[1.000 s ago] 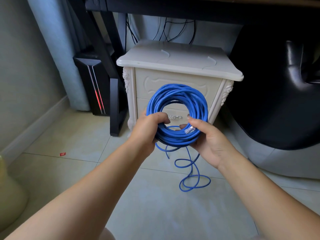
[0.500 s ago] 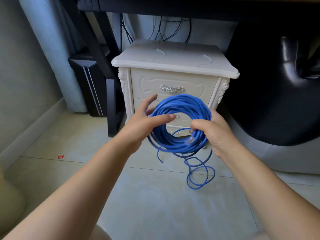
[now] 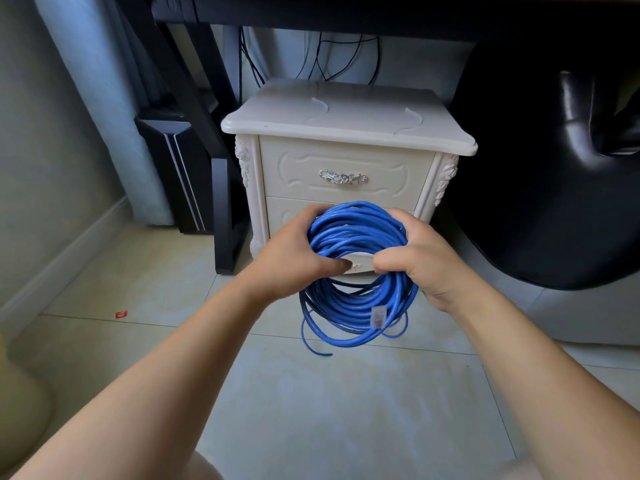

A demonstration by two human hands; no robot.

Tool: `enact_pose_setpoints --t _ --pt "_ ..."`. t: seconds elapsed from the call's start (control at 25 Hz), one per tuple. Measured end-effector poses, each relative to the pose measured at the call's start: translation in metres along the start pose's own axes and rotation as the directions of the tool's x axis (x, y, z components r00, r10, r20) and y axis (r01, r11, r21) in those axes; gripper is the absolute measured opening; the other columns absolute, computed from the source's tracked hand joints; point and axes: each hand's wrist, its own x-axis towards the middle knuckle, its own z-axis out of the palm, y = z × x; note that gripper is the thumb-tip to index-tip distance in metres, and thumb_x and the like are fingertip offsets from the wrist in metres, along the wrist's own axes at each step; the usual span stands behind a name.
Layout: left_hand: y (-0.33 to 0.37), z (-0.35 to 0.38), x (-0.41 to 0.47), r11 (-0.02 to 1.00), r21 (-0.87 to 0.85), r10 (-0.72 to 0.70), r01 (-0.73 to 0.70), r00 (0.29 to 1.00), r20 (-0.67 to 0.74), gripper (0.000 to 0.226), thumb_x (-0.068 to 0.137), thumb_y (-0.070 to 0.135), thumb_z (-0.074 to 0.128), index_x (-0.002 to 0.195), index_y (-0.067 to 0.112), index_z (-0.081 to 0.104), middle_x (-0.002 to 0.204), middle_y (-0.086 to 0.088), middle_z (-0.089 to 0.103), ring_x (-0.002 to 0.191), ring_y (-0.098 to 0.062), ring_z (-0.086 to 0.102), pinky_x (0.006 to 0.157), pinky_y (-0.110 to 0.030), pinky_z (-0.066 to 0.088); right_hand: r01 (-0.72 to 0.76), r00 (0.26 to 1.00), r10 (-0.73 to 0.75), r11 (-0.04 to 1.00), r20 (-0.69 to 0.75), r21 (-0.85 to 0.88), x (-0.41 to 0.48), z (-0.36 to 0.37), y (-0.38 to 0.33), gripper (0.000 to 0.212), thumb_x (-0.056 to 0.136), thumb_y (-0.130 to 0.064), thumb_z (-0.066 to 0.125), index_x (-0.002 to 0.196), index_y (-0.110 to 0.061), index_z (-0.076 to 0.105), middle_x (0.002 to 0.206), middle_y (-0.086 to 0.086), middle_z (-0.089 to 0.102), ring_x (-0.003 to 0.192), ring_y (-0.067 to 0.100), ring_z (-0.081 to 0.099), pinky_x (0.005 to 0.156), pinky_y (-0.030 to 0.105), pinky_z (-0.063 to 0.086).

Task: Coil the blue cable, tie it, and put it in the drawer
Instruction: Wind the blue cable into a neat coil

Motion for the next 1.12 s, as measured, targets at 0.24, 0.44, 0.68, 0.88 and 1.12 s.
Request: enact_pose_setpoints --t 0.24,0.44,0.68,0.88,1.12 --pt "-0.004 0.008 0.008 0.958 -0.245 -0.189 0.146 0.968 -0.163 0.026 0.063 0.004 0.067 0.087 0.012 0.062 0.056 0.007 0.054 0.051 -0.016 0.050 0.059 -0.031 0.049 -0.111 0.989 0.101 0.990 0.108 0.091 0.000 -0.005 0.002 0.060 0.065 -0.048 0.079 0.117 -0.024 0.062 0.098 0.000 0.070 0.083 0.018 0.070 0.072 0.033 0.053" --pt "-0.012 -0.003 0.013 0.817 -0.512 -0.439 0.264 0.861 -0.256 0.014 0.067 0.002 0.060 0.071 0.013 0.052 0.057 0.000 0.047 0.054 -0.019 0.045 0.059 -0.034 0.047 -0.173 0.961 0.124 0.967 0.247 0.187 -0.007 -0.002 0.010 0.129 0.037 -0.074 0.084 0.148 -0.044 0.027 0.136 -0.006 0.059 0.116 0.019 0.063 0.085 0.046 0.056" --pt "-0.014 0.010 0.012 0.749 -0.600 -0.555 0.282 0.762 -0.334 0.016 0.060 0.005 0.057 0.073 0.011 0.051 0.061 -0.006 0.046 0.057 -0.025 0.044 0.059 -0.035 0.044 -0.133 0.981 0.112 0.982 0.156 0.134 -0.005 0.026 0.025 0.147 0.032 -0.073 0.087 0.146 -0.059 -0.005 0.153 -0.019 0.037 0.137 0.013 0.045 0.117 0.051 0.029" --pt "-0.011 0.016 0.009 0.743 -0.620 -0.564 0.253 0.735 -0.376 0.015 0.067 0.005 0.058 0.079 0.012 0.055 0.065 -0.004 0.049 0.057 -0.023 0.045 0.059 -0.032 0.044 -0.119 0.992 0.122 0.974 -0.004 0.192 -0.001 0.037 0.025 0.142 0.040 -0.057 0.092 0.146 -0.059 -0.003 0.147 -0.017 0.043 0.133 0.013 0.049 0.116 0.046 0.034" --pt "0.003 0.024 0.000 0.742 -0.651 -0.443 0.158 0.845 -0.300 0.018 0.071 0.004 0.058 0.087 0.012 0.054 0.067 -0.004 0.048 0.059 -0.020 0.046 0.060 -0.032 0.041 -0.094 0.963 0.178 0.926 -0.202 0.365 0.006 0.034 0.024 0.058 0.068 -0.021 0.078 0.121 -0.021 0.055 0.089 -0.002 0.065 0.092 0.021 0.065 0.096 0.045 0.051"
